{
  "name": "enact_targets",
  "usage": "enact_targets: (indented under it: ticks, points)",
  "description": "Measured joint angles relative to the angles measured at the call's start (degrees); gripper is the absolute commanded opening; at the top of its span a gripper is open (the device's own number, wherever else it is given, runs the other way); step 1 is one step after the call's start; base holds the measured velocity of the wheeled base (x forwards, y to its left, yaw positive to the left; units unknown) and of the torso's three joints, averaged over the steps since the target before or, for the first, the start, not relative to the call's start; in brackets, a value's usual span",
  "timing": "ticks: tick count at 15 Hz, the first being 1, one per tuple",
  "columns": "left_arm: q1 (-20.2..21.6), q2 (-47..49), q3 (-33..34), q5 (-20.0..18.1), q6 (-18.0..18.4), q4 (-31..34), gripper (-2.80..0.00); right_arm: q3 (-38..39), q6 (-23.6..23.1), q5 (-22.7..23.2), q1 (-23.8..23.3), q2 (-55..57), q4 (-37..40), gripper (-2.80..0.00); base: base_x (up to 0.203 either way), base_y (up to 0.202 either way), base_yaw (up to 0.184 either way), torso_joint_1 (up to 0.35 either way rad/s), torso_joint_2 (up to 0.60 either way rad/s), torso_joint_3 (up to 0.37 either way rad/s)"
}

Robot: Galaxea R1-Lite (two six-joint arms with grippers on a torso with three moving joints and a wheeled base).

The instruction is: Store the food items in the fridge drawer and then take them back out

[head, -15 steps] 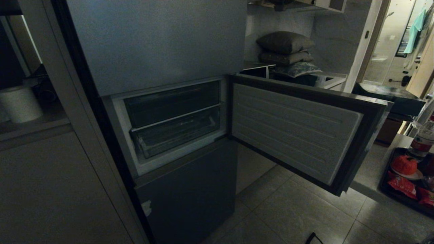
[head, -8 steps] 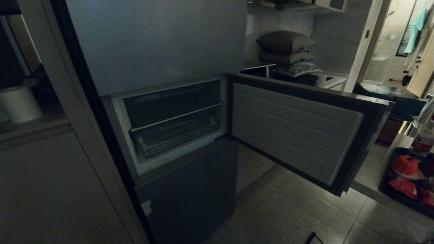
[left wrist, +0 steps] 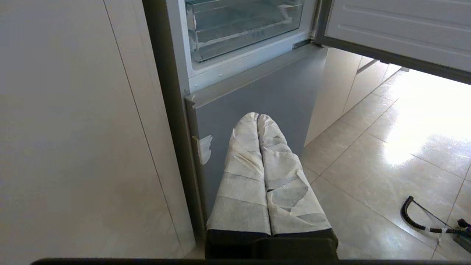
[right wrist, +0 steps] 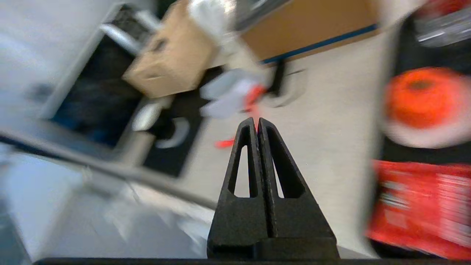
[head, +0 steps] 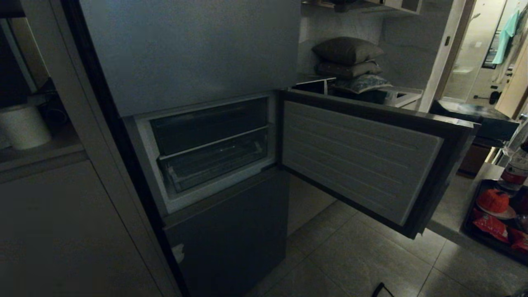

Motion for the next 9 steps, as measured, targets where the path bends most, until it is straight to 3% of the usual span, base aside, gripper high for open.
enact_targets:
  ticks: [5,7,9]
  points:
    - [0.0,0.0,0.0,0.0,0.0,0.0,-2.8,-6.6,14.7,17.0,0.0,6.9,-0.6,-2.8,0.0,0.0,0.0,0.0,0.0,0.0]
    - [0.0,0.0,0.0,0.0,0.0,0.0,-2.8,-8.9,19.2,19.1,0.3,9.7,-2.1,-2.8,0.0,0.0,0.0,0.0,0.0,0.0]
    - [0.0,0.0,0.0,0.0,0.0,0.0,-2.8,-10.4,20.7,19.3,1.2,12.2,-4.0,-2.8,0.0,0.0,0.0,0.0,0.0,0.0]
